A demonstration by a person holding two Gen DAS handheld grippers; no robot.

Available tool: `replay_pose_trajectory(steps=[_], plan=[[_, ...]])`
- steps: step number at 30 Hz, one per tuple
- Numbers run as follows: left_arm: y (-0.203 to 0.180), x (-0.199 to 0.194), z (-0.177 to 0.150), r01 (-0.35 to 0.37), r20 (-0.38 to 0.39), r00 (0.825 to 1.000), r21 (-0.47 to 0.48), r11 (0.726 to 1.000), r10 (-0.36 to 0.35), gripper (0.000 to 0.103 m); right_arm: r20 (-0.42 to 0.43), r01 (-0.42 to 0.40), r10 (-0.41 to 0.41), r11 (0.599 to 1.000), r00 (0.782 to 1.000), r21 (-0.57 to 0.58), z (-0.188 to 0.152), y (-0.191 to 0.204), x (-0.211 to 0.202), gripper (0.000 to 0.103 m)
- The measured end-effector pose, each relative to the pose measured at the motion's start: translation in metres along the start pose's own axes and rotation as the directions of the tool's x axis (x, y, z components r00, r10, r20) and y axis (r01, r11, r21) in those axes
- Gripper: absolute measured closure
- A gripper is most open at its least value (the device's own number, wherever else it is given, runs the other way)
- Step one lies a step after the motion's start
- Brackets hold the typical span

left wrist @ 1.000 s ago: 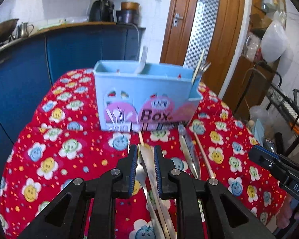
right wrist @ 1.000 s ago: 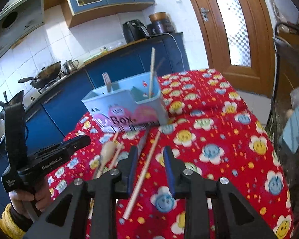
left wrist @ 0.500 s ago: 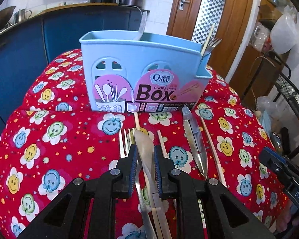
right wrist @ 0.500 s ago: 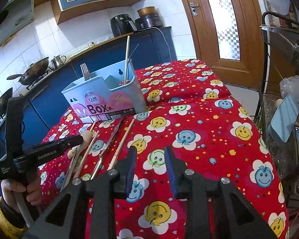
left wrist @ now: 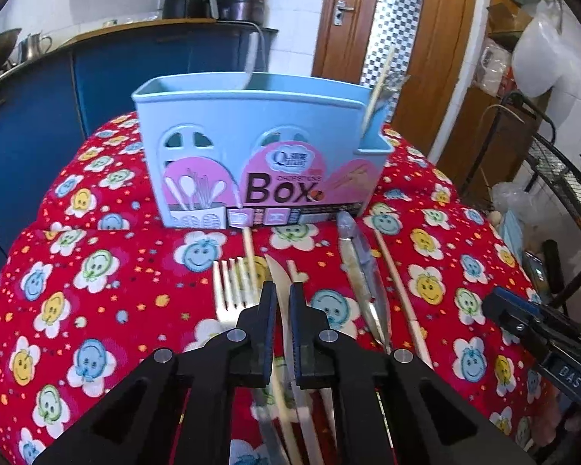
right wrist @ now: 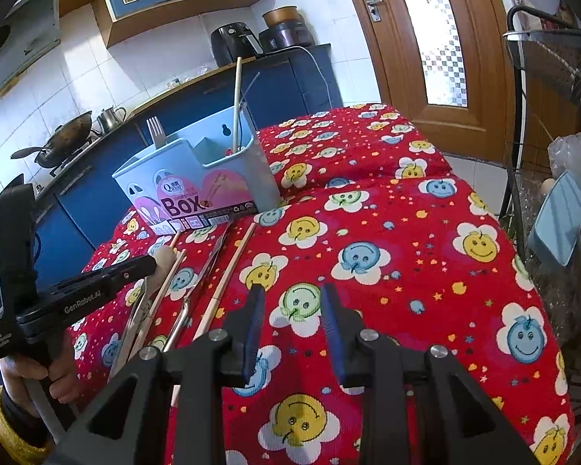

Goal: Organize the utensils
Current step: 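Grasp the wooden spatula with the left tool while the right tool grasps a silver knife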

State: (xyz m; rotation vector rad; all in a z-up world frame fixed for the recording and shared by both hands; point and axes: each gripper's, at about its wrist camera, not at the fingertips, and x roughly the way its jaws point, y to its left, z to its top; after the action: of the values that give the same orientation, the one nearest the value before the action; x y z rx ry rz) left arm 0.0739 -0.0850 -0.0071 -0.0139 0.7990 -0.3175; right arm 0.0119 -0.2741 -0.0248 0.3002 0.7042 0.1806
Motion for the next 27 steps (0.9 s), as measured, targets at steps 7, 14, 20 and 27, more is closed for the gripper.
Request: replay_pose_trajectory(steps=[7, 14, 20, 27], plan=[[-0.005, 0.011, -0.004, -0.016, -0.058, 0.998, 0.014, 1.0, 0.017, 0.096, -0.001, -0.012, 0.012, 1.0, 1.0, 0.005, -0.001, -0.001, 0.002, 0.071], [-0.001, 0.016, 0.003, 0.0, -0.087, 0.996, -0.002, 1.0, -0.001, 0.098, -0.012, -0.016, 0.016, 1.0, 1.0, 0.016, -0.003, -0.003, 0.003, 0.071], [0.007, -0.001, 0.006, 0.037, -0.026, 0.999, -0.026, 0.999, -0.037, 0.099, -0.011, -0.014, 0.014, 1.0, 1.0, 0.006, -0.002, -0.001, 0.002, 0.071], [0.023, -0.033, 0.012, 0.073, 0.09, 0.994, -0.074, 0.995, -0.066, 0.099, -0.046, -0.042, 0.04, 0.998, 0.998, -0.047, 0.005, 0.019, 0.003, 0.071]])
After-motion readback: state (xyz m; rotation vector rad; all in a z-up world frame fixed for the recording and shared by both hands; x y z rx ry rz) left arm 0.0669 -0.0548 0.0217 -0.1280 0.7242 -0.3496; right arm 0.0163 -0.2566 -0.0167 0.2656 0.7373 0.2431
